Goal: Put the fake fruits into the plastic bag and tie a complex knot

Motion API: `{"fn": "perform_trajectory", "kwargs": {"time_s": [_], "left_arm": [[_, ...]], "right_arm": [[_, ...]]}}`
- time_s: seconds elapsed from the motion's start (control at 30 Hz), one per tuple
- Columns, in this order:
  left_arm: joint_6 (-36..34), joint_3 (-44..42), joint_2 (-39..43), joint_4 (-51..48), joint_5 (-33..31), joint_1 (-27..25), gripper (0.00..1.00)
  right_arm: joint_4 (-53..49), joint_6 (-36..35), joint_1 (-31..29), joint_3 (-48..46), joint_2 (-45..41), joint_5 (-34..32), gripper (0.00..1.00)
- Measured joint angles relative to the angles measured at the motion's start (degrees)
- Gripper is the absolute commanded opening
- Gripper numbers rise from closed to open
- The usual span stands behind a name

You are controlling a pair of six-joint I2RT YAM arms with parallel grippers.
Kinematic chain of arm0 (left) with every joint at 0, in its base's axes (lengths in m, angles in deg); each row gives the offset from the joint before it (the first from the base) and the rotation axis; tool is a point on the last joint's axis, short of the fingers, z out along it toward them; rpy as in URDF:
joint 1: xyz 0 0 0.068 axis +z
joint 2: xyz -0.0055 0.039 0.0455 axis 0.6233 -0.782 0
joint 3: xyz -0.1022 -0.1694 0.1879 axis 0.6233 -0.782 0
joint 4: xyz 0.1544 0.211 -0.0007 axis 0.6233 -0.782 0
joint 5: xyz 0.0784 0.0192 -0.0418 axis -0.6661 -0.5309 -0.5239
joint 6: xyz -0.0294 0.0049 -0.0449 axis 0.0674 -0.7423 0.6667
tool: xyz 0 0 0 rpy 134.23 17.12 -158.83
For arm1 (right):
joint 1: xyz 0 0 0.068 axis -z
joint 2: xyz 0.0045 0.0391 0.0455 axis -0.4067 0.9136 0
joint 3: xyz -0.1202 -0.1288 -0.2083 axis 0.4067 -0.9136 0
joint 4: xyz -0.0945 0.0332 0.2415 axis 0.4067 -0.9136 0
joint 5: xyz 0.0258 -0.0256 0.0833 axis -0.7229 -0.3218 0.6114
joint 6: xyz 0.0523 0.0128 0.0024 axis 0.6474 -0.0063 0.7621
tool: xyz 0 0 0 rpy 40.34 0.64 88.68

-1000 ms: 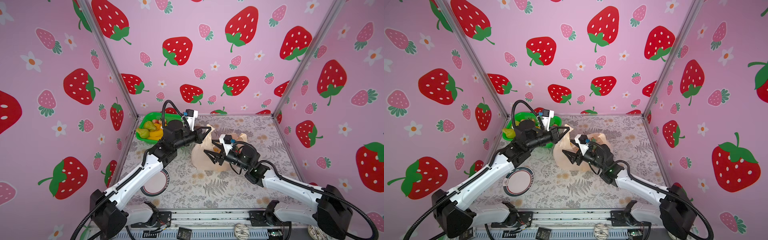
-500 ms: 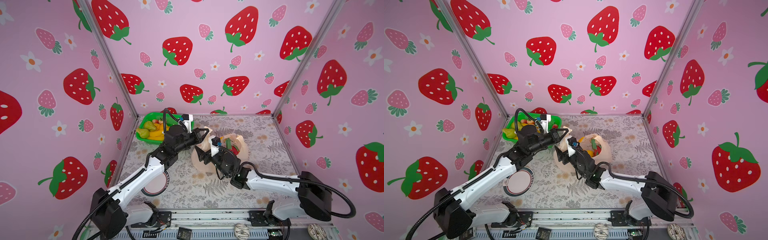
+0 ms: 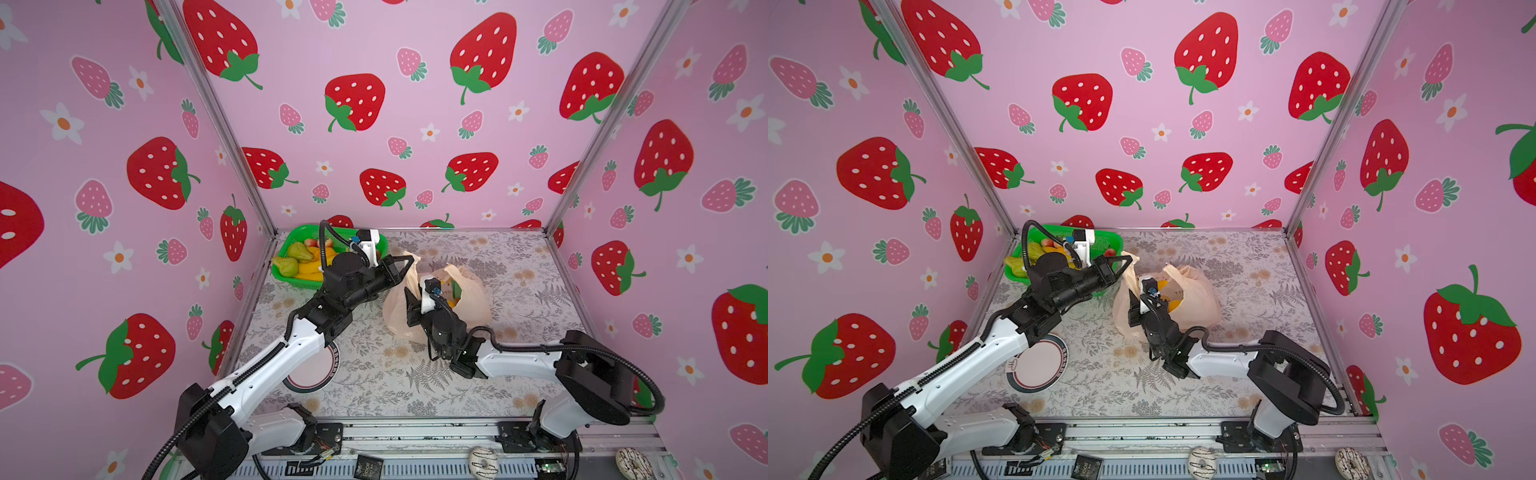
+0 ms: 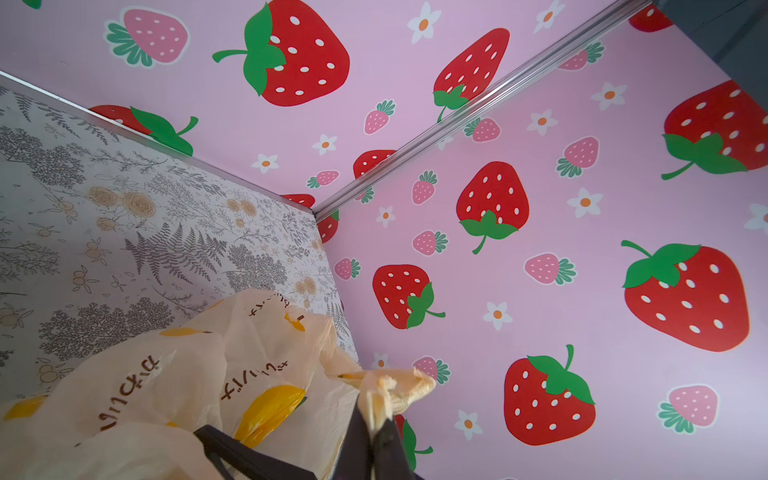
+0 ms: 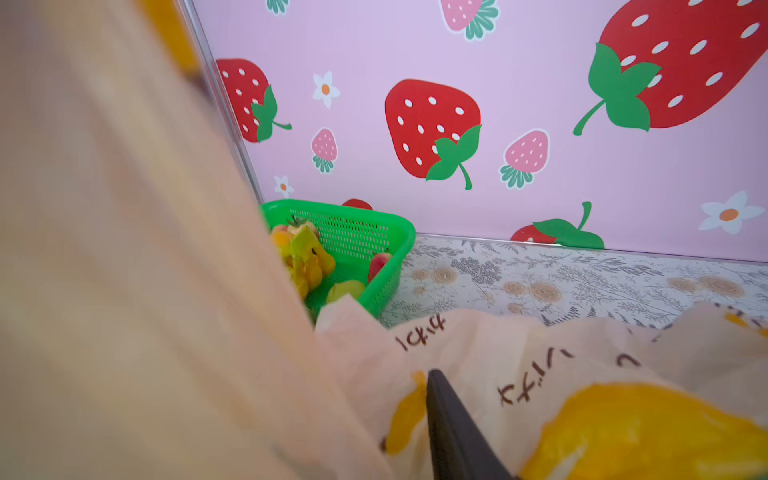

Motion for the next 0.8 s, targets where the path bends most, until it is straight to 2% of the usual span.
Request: {"fn": "perform_trajectory", "kwargs": {"time_s": [0.13, 0.3, 0.43, 0.5, 0.67, 0.8], "left_arm": [[-0.02, -0.17, -0.07, -0.02, 0.02, 0.09, 0.0], [-0.15, -0.17, -0.07, 0.15, 0.13, 0.17, 0.0], [-0.15, -0.17, -0.07, 0.44, 0.15, 0.22, 0.0], [-0.15, -0.17, -0.07, 0.44, 0.17, 0.24, 0.0], [-0.13, -0.17, -0.07, 0.42, 0.17, 0.61, 0.0], [-0.15, -0.17, -0.07, 0.35, 0.2, 1.4, 0.0]], "right_arm": [[0.0, -2.38, 0.31, -0.22, -0.28, 2.36, 0.41], [-0.31, -6.14, 0.37, 0.61, -1.9, 5.81, 0.64], [0.07, -8.57, 0.83, 2.89, -2.75, 8.83, 0.71], [0.57, -9.4, 1.57, 3.63, -2.73, 11.02, 0.69], [4.39, -8.72, 4.76, 3.85, -0.07, 16.87, 0.43], [6.25, -7.89, 5.79, 1.64, 2.62, 19.87, 0.33]]}}
